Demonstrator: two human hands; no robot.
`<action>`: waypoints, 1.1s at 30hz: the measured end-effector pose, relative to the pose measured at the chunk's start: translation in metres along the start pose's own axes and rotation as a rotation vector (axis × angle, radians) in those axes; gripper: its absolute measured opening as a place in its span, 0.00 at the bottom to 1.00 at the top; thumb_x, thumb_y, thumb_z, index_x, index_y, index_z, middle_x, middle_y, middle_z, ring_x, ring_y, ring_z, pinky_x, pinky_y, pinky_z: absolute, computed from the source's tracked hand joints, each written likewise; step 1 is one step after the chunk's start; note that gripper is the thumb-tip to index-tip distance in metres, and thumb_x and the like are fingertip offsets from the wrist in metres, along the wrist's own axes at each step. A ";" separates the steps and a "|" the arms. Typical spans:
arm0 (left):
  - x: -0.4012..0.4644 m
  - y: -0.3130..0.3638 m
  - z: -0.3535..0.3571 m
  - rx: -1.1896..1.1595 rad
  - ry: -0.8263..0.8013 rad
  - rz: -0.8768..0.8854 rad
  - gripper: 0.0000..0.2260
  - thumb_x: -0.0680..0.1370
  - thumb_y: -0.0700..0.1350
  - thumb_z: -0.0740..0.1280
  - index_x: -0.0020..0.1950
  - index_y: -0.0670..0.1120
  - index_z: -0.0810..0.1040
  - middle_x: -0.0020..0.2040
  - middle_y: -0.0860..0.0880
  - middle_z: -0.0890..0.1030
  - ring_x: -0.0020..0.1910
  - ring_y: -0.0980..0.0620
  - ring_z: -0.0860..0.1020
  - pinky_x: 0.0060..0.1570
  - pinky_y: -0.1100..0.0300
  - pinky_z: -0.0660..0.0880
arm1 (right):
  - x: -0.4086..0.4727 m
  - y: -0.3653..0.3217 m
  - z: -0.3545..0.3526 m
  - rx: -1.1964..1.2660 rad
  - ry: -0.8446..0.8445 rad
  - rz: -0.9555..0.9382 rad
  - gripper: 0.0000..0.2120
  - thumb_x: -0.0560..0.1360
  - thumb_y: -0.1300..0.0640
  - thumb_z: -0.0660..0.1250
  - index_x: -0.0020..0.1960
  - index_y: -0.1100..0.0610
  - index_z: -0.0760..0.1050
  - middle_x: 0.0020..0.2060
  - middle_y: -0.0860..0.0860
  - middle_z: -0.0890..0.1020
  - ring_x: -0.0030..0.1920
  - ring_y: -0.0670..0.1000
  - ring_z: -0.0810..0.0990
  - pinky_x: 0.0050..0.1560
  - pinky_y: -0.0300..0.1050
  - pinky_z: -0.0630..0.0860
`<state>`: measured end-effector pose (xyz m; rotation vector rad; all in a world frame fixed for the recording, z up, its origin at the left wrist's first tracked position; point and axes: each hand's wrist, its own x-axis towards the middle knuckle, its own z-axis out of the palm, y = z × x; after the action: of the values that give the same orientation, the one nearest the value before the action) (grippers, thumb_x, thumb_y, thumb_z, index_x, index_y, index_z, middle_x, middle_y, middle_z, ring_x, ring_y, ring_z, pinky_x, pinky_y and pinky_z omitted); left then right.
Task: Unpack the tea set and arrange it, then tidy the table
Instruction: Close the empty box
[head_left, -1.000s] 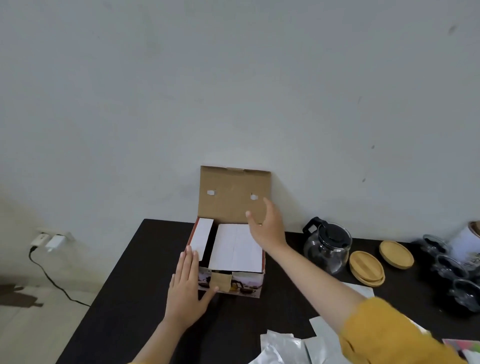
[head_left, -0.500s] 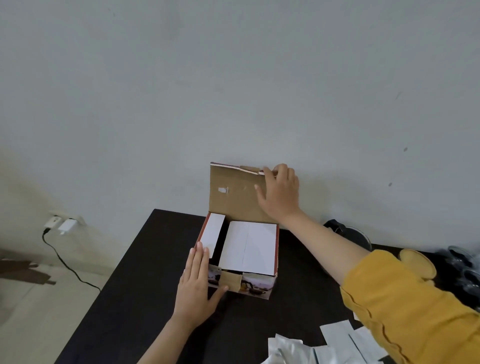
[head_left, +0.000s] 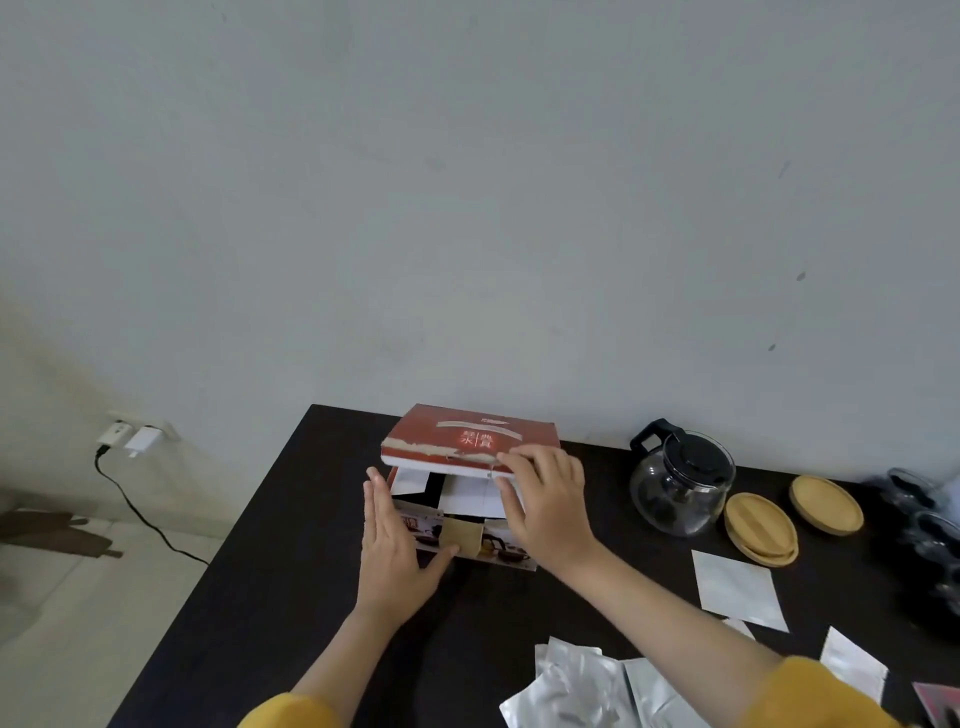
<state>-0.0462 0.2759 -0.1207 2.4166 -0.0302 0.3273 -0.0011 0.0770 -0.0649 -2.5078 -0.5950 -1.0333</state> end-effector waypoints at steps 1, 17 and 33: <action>-0.001 0.001 0.000 -0.026 0.011 -0.006 0.59 0.68 0.55 0.75 0.74 0.48 0.27 0.77 0.47 0.35 0.77 0.48 0.39 0.74 0.47 0.51 | -0.008 -0.002 0.002 0.018 -0.017 0.012 0.11 0.77 0.52 0.63 0.52 0.56 0.80 0.49 0.51 0.79 0.51 0.51 0.75 0.52 0.46 0.68; -0.004 0.014 -0.004 -0.052 0.008 -0.136 0.56 0.68 0.57 0.74 0.75 0.48 0.32 0.75 0.51 0.33 0.75 0.52 0.40 0.72 0.47 0.55 | -0.036 -0.015 0.017 0.082 -0.077 0.111 0.12 0.77 0.51 0.60 0.49 0.56 0.80 0.47 0.50 0.80 0.50 0.50 0.76 0.49 0.44 0.75; 0.001 0.017 -0.001 0.069 -0.012 -0.207 0.55 0.68 0.62 0.72 0.76 0.44 0.37 0.74 0.43 0.55 0.72 0.42 0.57 0.66 0.44 0.65 | -0.031 -0.016 0.019 0.103 -0.077 0.144 0.11 0.77 0.53 0.59 0.47 0.55 0.79 0.45 0.49 0.79 0.47 0.50 0.77 0.48 0.45 0.74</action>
<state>-0.0475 0.2640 -0.1087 2.4630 0.2276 0.2219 -0.0185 0.0916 -0.0972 -2.4677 -0.4694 -0.8366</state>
